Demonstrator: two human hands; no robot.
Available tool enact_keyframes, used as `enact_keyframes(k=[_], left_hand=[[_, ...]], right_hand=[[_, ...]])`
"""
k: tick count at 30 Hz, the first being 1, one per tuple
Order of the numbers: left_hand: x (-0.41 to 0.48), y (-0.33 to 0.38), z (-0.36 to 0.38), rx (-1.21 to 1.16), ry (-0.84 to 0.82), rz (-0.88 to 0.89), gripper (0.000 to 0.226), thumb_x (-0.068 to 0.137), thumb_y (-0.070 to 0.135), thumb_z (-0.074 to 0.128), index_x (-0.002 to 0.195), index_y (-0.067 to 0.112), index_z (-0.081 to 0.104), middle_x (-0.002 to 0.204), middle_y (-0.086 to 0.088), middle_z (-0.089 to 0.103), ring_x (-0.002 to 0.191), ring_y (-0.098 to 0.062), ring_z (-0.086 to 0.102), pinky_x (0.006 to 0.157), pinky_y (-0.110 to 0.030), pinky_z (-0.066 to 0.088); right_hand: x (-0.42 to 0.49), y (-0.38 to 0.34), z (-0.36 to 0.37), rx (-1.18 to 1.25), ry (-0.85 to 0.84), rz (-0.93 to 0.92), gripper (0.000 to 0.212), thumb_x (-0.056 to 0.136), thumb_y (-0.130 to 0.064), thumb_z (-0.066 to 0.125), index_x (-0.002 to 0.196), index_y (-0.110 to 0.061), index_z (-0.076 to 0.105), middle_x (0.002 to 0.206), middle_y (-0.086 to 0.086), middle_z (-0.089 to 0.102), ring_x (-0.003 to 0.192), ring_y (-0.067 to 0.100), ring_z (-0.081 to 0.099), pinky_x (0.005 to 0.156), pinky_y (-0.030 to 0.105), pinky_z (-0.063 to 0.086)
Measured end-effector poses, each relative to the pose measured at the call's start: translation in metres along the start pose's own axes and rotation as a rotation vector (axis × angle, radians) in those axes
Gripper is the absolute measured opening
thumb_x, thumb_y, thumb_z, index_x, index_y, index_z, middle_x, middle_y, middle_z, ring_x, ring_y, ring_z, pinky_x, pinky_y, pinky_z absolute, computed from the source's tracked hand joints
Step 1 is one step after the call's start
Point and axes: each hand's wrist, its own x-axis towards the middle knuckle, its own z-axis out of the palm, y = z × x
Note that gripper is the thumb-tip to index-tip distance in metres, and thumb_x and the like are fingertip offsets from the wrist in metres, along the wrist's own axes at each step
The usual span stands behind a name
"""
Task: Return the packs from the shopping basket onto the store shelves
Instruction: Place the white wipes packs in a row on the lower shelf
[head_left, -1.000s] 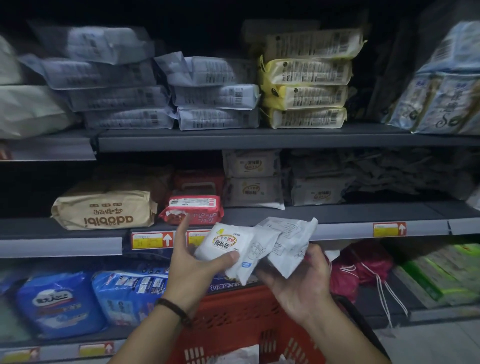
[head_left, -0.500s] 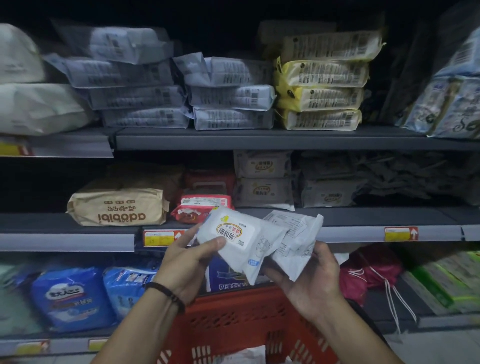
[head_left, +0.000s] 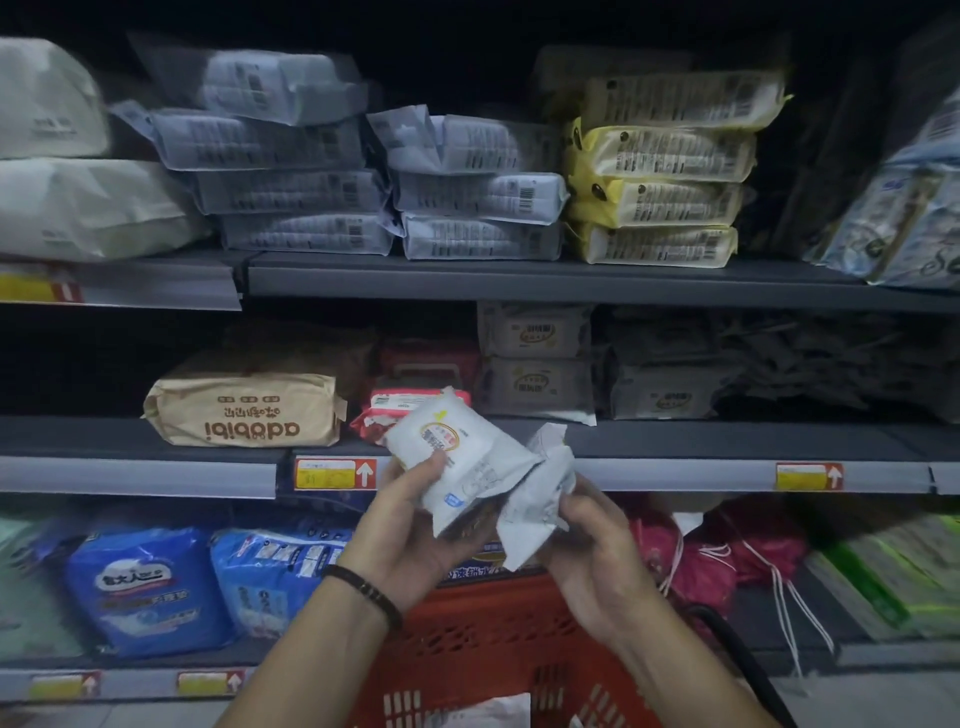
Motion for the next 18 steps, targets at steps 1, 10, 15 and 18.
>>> enact_keyframes(k=[1, 10, 15, 18], left_hand=[[0.001, 0.003, -0.002, 0.031, 0.02, 0.04, 0.041, 0.095, 0.011, 0.066, 0.135, 0.019, 0.056, 0.125, -0.019, 0.072, 0.092, -0.033, 0.077, 0.075, -0.051, 0.061], [0.005, 0.021, -0.017, 0.596, 0.287, 0.45, 0.049, 0.076, -0.007, 0.084, 0.111, 0.022, 0.065, 0.107, -0.003, 0.08, 0.092, -0.024, 0.079, 0.079, -0.043, 0.064], [0.002, 0.025, -0.02, 0.836, 0.31, 0.629, 0.042, 0.077, 0.004, 0.087, 0.104, 0.034, 0.073, 0.097, 0.012, 0.079, 0.089, -0.004, 0.075, 0.076, -0.027, 0.062], [0.003, 0.029, -0.024, 0.837, 0.42, 0.707, 0.043, 0.074, 0.011, 0.09, 0.109, 0.031, 0.074, 0.098, 0.017, 0.077, 0.088, 0.004, 0.072, 0.084, -0.035, 0.063]], right_hand=[[0.002, -0.001, -0.002, -0.026, 0.012, -0.009, 0.078, 0.056, -0.02, 0.082, 0.127, 0.006, 0.064, 0.109, 0.026, 0.069, 0.091, 0.034, 0.068, 0.07, 0.044, 0.06], [-0.002, -0.012, 0.004, -0.555, 0.332, -0.219, 0.059, 0.079, -0.001, 0.089, 0.128, -0.013, 0.058, 0.119, 0.007, 0.063, 0.08, -0.007, 0.074, 0.062, 0.013, 0.056], [0.002, -0.012, 0.009, -0.89, 0.557, -0.358, 0.07, 0.067, -0.03, 0.097, 0.123, -0.03, 0.055, 0.125, -0.001, 0.058, 0.093, 0.007, 0.071, 0.066, 0.008, 0.048], [0.011, -0.02, 0.017, -1.018, 0.689, -0.386, 0.077, 0.066, -0.043, 0.095, 0.128, -0.023, 0.055, 0.122, -0.005, 0.049, 0.102, 0.016, 0.06, 0.071, 0.026, 0.042]])
